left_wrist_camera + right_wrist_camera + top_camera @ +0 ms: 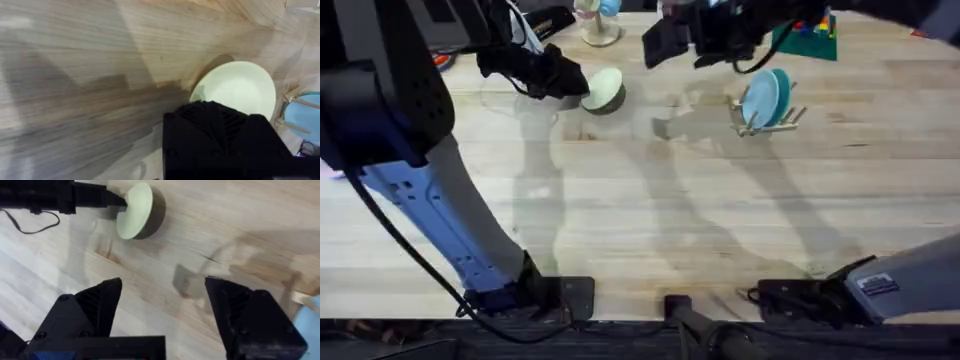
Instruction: Pick up the plates from the table one by one and place each into a slot on the dish rack.
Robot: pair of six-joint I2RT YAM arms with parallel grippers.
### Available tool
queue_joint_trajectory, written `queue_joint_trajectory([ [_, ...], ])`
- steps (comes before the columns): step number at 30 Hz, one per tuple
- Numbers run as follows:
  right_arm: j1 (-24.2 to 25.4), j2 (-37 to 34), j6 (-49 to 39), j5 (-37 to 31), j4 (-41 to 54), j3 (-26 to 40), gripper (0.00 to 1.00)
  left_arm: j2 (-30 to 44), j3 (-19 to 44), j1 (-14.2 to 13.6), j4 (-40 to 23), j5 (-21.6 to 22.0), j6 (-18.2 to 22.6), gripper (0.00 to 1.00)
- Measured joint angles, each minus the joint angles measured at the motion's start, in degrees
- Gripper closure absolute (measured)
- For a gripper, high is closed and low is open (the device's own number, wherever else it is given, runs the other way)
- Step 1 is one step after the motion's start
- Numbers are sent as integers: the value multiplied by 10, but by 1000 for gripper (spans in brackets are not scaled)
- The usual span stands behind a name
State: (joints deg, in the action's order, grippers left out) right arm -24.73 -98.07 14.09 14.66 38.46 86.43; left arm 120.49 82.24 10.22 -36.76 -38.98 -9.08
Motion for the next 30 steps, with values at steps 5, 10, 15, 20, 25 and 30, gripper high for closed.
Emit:
queue_joint_trajectory([
  [5,-23,-30,15,0,-35,0,7,0,0,0,-1,0,0,961],
  [10,-38,-57,45,1,-79,0,7,0,0,0,-1,0,0,961],
  [15,-43,-100,66,2,-133,0,7,0,0,0,-1,0,0,961],
  [20,-47,-145,88,2,-174,0,7,0,0,0,-1,0,0,960],
  [25,-49,-180,115,2,-218,0,7,0,0,0,-1,0,0,960],
  [30,-50,-206,151,6,-270,0,8,0,0,0,-1,0,0,960],
])
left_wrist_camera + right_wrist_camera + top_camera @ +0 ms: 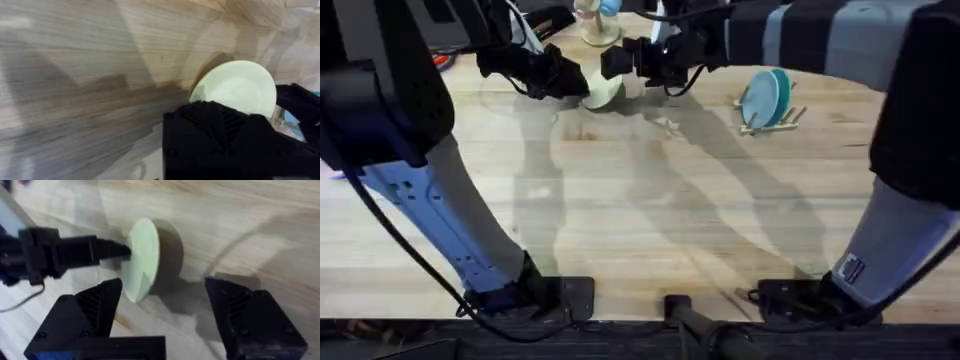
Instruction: Pick up the plates from the table one by one and place each into a slot on the dish rack.
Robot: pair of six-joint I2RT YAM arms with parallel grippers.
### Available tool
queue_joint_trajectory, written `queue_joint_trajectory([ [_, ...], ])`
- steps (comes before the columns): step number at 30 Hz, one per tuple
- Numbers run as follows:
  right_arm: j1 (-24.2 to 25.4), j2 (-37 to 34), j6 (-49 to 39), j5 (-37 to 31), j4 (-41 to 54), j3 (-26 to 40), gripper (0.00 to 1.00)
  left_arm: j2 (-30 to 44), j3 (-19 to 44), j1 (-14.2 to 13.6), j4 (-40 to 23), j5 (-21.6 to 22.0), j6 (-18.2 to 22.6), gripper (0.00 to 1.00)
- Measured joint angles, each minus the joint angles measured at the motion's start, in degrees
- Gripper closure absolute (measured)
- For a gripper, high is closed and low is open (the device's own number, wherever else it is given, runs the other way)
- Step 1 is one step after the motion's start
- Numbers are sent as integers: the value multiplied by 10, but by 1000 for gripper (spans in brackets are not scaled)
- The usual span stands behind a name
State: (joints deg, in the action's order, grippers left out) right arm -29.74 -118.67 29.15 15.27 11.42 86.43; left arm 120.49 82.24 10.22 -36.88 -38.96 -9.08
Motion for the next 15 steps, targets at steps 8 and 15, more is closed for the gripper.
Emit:
queue_joint_trajectory([
  [8,-11,-38,54,17,-69,0,9,0,0,0,-2,0,0,960],
  [15,-22,-52,79,21,-91,0,49,0,0,0,-2,0,0,960],
])
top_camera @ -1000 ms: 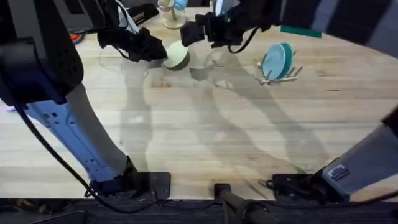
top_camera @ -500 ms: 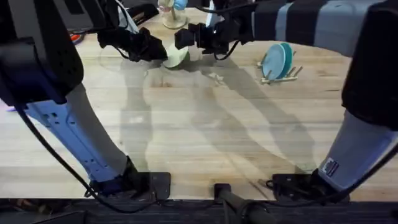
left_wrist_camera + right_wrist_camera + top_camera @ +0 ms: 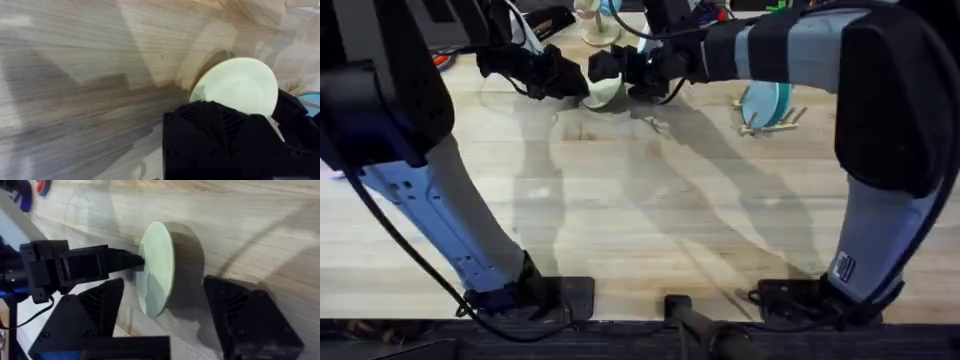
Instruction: Pick up the plates from the table one by one and place each into a slot on the dish rack.
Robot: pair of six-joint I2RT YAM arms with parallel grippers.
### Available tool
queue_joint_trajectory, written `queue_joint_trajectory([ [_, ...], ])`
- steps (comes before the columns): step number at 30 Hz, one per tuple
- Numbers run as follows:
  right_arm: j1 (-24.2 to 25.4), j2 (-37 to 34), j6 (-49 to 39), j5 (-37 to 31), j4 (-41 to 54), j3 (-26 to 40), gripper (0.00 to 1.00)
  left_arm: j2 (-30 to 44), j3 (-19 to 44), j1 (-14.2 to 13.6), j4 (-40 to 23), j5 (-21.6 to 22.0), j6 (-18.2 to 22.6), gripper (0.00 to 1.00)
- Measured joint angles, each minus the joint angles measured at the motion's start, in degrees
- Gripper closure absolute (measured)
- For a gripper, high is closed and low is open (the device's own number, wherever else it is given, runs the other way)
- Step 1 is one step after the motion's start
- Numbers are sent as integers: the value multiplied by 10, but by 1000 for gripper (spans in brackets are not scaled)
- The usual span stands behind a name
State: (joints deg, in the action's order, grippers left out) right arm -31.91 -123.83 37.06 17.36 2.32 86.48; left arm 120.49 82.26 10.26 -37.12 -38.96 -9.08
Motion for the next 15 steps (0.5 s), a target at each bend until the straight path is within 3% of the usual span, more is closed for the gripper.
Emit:
queue_joint_trajectory([
  [4,-2,0,7,1,-3,0,123,0,0,0,-1,0,0,960],
  [6,-2,0,7,1,-4,0,207,0,0,0,-1,0,0,960],
  [8,-2,0,8,2,-5,0,373,0,0,0,-1,0,0,960],
  [12,-2,0,12,2,-4,0,892,0,0,0,-1,0,0,961],
  [13,-1,0,15,4,-5,0,949,0,1,1,-1,0,0,961],
  [15,-1,0,18,7,-9,1,967,0,1,1,-2,0,0,961],
])
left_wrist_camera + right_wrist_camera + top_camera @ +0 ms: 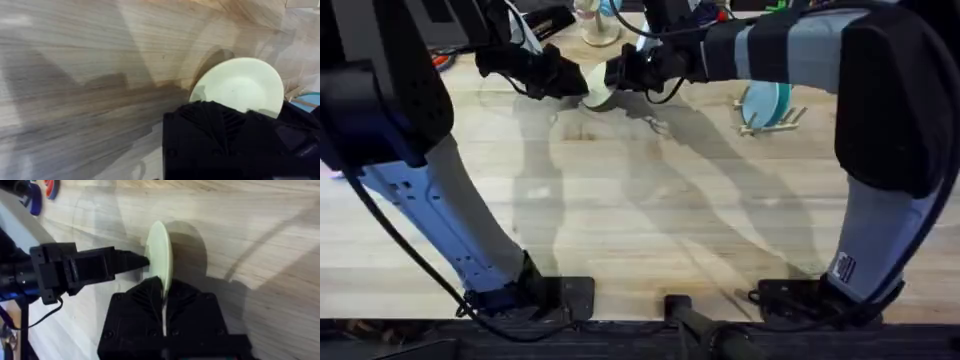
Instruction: Pick up the plates from the table one by one and place each into a slot on the dish rack.
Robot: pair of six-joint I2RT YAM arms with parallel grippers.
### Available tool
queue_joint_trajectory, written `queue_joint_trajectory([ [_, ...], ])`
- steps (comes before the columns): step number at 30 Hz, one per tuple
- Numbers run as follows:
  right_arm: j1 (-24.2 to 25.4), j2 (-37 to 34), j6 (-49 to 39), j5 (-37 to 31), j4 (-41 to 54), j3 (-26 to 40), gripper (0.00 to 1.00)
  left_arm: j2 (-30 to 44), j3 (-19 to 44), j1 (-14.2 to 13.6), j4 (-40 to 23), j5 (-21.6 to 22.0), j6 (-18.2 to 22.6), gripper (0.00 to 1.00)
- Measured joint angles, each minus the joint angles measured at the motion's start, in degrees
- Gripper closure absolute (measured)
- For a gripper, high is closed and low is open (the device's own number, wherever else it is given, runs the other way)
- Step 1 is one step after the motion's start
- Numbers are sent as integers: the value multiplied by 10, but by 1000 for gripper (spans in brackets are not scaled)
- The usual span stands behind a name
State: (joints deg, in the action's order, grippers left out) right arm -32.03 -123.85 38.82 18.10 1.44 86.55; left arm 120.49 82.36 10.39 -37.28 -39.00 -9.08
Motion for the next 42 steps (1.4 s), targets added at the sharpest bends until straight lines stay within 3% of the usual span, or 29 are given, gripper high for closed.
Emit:
queue_joint_trajectory([
  [8,2,0,2,28,2,0,970,-3,3,0,-14,8,15,960],
  [16,7,0,-7,81,10,0,970,-83,-2,-3,-92,124,53,959],
  [22,8,10,-43,89,41,0,971,-175,-2,-3,-153,163,82,959],
  [35,13,174,-200,20,259,0,971,-362,-2,-3,-268,212,106,958],
  [42,53,265,-279,-9,362,0,971,-499,-2,-3,-336,237,108,960],
])
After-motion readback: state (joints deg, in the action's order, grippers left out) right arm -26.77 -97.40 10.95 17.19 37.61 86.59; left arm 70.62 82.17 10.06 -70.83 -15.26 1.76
